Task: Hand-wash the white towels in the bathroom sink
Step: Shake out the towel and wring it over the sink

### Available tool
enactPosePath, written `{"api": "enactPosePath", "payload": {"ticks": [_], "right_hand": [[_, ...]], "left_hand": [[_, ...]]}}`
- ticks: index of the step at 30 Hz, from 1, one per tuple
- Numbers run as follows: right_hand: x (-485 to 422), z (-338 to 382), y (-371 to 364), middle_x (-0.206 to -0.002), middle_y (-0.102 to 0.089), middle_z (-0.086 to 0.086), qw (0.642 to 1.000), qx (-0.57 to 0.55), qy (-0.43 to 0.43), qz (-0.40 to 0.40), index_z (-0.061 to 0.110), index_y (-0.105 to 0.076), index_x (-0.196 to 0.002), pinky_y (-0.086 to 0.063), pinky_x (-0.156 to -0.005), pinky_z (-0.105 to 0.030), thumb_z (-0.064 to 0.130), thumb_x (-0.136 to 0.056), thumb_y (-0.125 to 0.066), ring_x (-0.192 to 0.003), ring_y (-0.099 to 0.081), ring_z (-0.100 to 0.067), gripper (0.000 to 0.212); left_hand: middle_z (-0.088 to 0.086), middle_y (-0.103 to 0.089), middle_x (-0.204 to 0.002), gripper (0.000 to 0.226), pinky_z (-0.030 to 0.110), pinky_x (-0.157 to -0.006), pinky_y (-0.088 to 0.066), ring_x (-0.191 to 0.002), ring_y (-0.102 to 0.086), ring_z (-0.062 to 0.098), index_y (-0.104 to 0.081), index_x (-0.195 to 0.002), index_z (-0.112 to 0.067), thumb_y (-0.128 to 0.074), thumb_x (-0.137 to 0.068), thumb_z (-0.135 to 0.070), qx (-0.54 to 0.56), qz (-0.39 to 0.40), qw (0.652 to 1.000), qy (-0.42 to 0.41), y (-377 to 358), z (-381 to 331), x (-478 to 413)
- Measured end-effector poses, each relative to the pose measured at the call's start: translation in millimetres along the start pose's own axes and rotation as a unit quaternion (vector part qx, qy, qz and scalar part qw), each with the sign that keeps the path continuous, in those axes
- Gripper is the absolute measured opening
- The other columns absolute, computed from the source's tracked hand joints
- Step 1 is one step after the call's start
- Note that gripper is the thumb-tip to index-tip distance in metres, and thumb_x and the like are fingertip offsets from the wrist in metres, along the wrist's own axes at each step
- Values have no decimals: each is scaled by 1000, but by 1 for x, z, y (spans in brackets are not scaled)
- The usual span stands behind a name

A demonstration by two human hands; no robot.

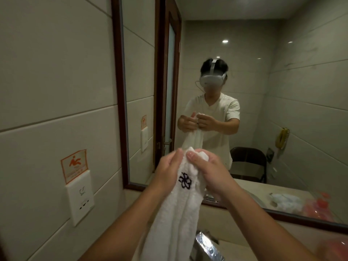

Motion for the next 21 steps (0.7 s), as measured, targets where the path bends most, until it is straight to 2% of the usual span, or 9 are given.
{"api": "enactPosePath", "payload": {"ticks": [2,4,6,9,11,13,15,17,21], "right_hand": [[-1,2,-4,-85,-69,-13,1000,-4,11,5,7,-68,-99,-59,-73,-36,26,-102,-67,-79,-67,-25,19],[-2,1,-3,-86,-69,-13,1000,12,19,9,9,-68,-98,-58,-76,-38,28,-102,-66,-81,-67,-25,19],[-1,3,2,-86,-71,-11,999,31,16,13,10,-69,-97,-59,-76,-37,29,-102,-66,-81,-69,-24,20],[2,9,17,-83,-72,-6,997,83,8,-2,13,-70,-92,-57,-72,-33,32,-101,-67,-79,-70,-21,21],[1,11,28,-81,-70,-1,991,130,15,-28,20,-69,-81,-51,-71,-30,33,-99,-70,-79,-67,-18,22],[-3,11,30,-84,-68,2,987,149,14,-53,22,-68,-77,-48,-74,-30,39,-99,-69,-84,-65,-17,28],[-5,11,16,-101,-75,3,991,129,8,-44,19,-73,-96,-52,-92,-39,58,-96,-63,-102,-69,-19,41],[-8,11,-5,-122,-76,-3,996,84,-5,-28,20,-71,-126,-53,-107,-53,71,-96,-56,-118,-71,-23,60],[-16,12,-21,-120,-75,-19,998,0,-34,-56,12,-62,-125,-55,-103,-61,52,-105,-58,-113,-73,-34,45]], "left_hand": [[7,-80,-101,62,29,-81,-58,-100,-76,23,-76,-111,-16,-37,-104,-64,33,-1,999,40,-7,18,13],[7,-81,-99,68,26,-77,-57,-97,-77,20,-76,-108,-13,-35,-95,-65,62,-23,995,76,-12,27,18],[9,-80,-98,67,35,-79,-59,-96,-77,23,-77,-104,-15,-39,-92,-69,67,-40,993,87,-11,28,16],[17,-76,-94,73,47,-81,-57,-91,-74,32,-72,-97,-11,-49,-90,-80,25,-88,995,42,1,20,9],[16,-67,-87,75,40,-74,-50,-81,-64,25,-62,-98,0,-49,-94,-74,-13,-119,993,-2,8,5,2],[5,-56,-79,58,29,-69,-44,-73,-55,9,-56,-89,-4,-46,-102,-60,-48,-125,990,-54,5,-18,-6],[-6,-46,-73,41,18,-61,-39,-62,-44,-2,-46,-80,-17,-44,-103,-50,-89,-117,983,-110,-10,-45,-13],[-7,-44,-73,34,17,-62,-40,-61,-44,-1,-43,-80,-22,-43,-109,-40,-114,-101,979,-136,-28,-60,-23],[-10,-55,-87,39,25,-79,-42,-80,-53,-1,-52,-94,-21,-31,-112,-48,-59,-72,993,-70,-30,-69,-37]]}}
Point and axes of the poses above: each hand's wrist, its own x-axis away from the middle knuckle, its own y-axis out of the back of the hand, z = x × y, the point moved 1 cm from there along -x, towards the middle knuckle
